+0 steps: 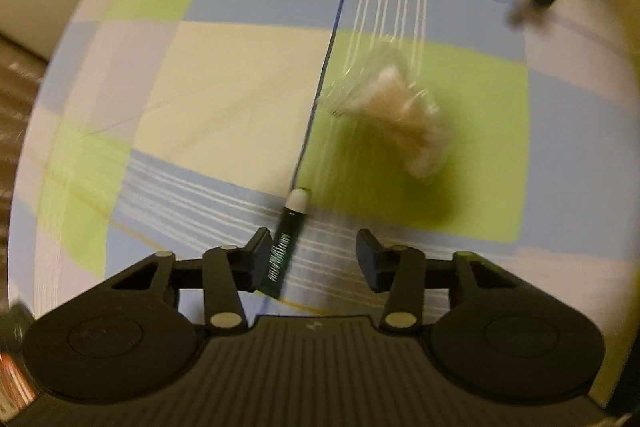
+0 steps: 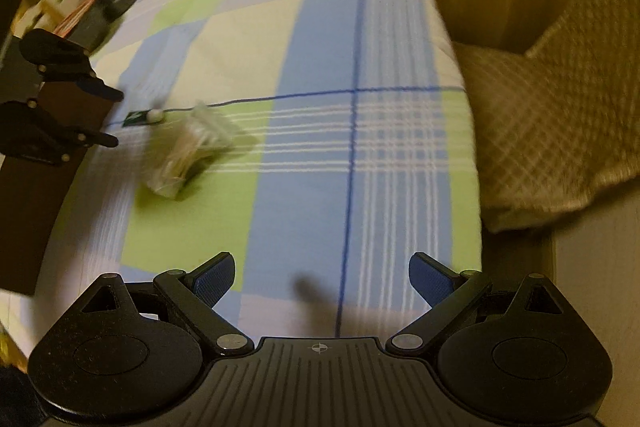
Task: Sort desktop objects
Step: 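Grasp the green tube with the left gripper while the right grasps the cotton swab bag, then carry the green tube and cotton swab bag over the box with both grippers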
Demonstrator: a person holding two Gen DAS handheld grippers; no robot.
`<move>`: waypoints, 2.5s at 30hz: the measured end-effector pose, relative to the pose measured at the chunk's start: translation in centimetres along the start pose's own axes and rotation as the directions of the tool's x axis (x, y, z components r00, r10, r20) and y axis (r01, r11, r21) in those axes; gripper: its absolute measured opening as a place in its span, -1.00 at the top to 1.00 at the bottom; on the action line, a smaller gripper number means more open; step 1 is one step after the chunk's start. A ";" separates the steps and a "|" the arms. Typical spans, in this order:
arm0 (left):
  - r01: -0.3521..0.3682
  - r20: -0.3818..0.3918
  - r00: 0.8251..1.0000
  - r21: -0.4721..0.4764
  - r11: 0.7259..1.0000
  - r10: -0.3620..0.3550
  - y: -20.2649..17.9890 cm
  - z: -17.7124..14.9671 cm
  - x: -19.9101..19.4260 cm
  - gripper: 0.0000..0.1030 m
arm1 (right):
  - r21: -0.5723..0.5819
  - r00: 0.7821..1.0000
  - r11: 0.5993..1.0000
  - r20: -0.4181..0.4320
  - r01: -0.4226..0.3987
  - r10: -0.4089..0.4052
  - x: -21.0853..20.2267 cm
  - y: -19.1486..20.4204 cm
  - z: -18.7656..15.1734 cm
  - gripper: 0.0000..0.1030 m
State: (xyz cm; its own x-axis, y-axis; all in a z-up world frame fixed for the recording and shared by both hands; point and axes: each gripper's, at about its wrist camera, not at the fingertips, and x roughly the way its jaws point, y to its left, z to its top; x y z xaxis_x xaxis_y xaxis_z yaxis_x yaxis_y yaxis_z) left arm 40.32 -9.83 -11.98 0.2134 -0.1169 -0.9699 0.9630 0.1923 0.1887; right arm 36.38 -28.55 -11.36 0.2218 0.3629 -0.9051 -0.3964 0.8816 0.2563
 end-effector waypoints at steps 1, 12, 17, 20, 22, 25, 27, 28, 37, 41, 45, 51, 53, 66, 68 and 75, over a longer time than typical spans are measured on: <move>0.011 -0.011 1.000 0.018 1.000 -0.011 0.4 0.0 0.7 0.25 | 0.020 1.000 1.000 -0.001 0.005 -0.005 0.0 -0.3 -0.2 -0.87; 0.090 -0.022 0.996 0.070 0.993 -0.089 3.8 0.2 3.9 0.31 | 0.154 0.999 0.987 -0.014 0.049 -0.047 0.4 -1.4 -1.1 -0.87; 0.162 -0.006 0.987 0.005 0.987 -0.162 4.1 -0.7 3.8 0.75 | 0.168 0.999 0.985 0.015 0.033 -0.036 0.6 0.0 0.0 -0.87; 0.146 0.001 0.989 -0.028 0.989 -0.146 3.8 -1.6 3.4 0.76 | 0.160 0.999 0.987 0.046 0.004 -0.012 1.0 1.6 1.2 -0.87; 0.161 0.031 0.987 -0.063 0.985 -0.160 3.8 -2.2 2.6 0.76 | 0.143 0.998 0.990 0.061 -0.017 0.009 1.6 3.3 2.0 -0.86; 0.158 0.079 0.986 -0.101 0.982 -0.150 3.8 -3.1 0.6 0.76 | 0.106 0.997 0.994 0.067 -0.038 0.031 2.9 6.1 3.4 -0.86; 0.149 0.103 0.985 -0.119 0.982 -0.137 3.8 -3.4 -0.8 0.76 | 0.076 0.997 0.996 0.066 -0.036 0.031 3.8 8.0 4.3 -0.79; 0.149 0.117 0.984 -0.136 0.980 -0.133 3.9 -3.8 -1.6 0.76 | 0.056 0.998 0.998 0.059 -0.035 0.032 4.4 9.1 4.7 -0.65; 0.108 0.171 0.983 -0.237 0.966 -0.068 2.1 -5.9 -6.4 0.76 | 0.079 0.999 0.996 0.005 0.042 -0.043 8.6 12.5 6.8 -0.43; 0.106 0.186 0.981 -0.283 0.953 -0.054 1.2 -7.2 -7.8 0.76 | 0.055 0.999 0.997 -0.011 0.052 -0.051 9.6 12.8 6.5 0.13; 0.111 0.212 0.976 -0.326 0.939 -0.042 0.3 -8.2 -9.2 0.76 | -0.041 0.999 0.999 -0.022 0.023 -0.023 9.4 13.4 6.0 0.56; 0.103 0.237 0.972 -0.383 0.918 -0.010 -1.3 -9.9 -12.0 0.76 | -0.196 0.999 0.980 -0.031 -0.031 0.025 6.9 14.0 4.9 0.62; 0.088 0.238 0.971 -0.402 0.911 0.011 -1.9 -10.7 -13.2 0.76 | -0.244 0.998 0.968 -0.030 -0.061 0.056 5.6 14.3 4.9 0.62; -0.048 0.159 0.973 -0.577 0.816 0.170 -5.2 -18.7 -19.6 0.76 | -0.559 0.987 0.813 -0.073 -0.162 0.146 1.1 22.1 4.5 0.62; -0.065 0.144 0.972 -0.600 0.797 0.187 -5.6 -20.0 -20.2 0.76 | -0.588 0.983 0.788 -0.079 -0.182 0.168 0.8 23.5 4.5 0.62; -0.101 0.094 0.970 -0.678 0.728 0.222 -6.8 -24.8 -21.4 0.76 | -0.658 0.955 0.701 -0.109 -0.277 0.276 -0.6 28.6 5.9 0.62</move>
State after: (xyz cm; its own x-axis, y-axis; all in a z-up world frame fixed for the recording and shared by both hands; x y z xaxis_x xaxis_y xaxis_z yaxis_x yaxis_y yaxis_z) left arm 25.12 15.48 3.66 0.4365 -0.1623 -0.8850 0.5681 0.8124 0.1312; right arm 30.16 -1.80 -1.50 0.0055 0.5566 -0.8308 -0.9250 0.3185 0.2073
